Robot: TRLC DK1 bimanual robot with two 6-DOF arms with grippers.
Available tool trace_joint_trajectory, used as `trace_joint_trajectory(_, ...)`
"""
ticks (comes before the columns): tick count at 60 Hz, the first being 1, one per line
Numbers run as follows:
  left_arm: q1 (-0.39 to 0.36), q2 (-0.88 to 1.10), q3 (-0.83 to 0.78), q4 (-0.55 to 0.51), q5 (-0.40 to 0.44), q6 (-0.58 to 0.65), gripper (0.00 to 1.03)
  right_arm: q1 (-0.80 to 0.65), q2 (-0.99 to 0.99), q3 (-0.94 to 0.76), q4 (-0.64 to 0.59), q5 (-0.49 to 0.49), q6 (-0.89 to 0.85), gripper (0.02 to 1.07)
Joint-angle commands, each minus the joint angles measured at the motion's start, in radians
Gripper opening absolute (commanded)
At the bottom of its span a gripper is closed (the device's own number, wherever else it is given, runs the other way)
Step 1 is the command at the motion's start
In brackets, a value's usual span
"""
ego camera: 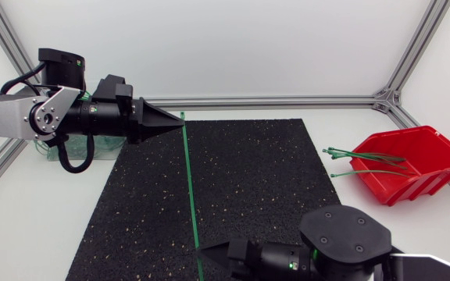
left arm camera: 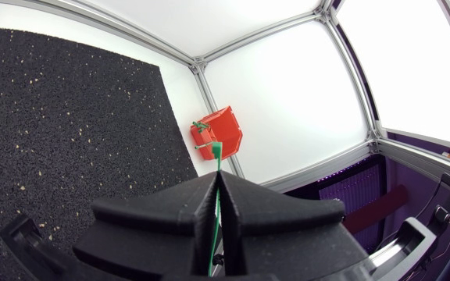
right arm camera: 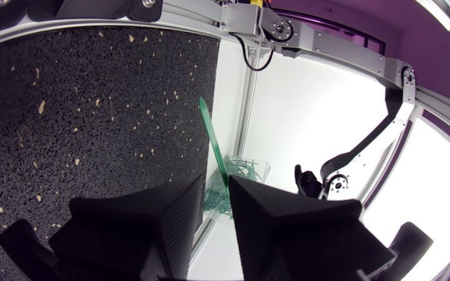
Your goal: Take a green cable tie from the red box, thread the tail through the head to close it, then place it in the transparent bin on the left.
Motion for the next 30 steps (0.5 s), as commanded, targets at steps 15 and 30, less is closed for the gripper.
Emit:
trace_joint_trajectory(15,-0.019,0.005,0.019,-0.016,0.006,0.008,0.04,0.029,-0.009,-0.023,0.01,0.016,-0.016,0.19)
trace_joint_trajectory(30,-0.022,0.002,0.019,-0.017,0.006,0.008,0.04,0.031,-0.009,-0.015,0.017,0.021,-0.007,0.08)
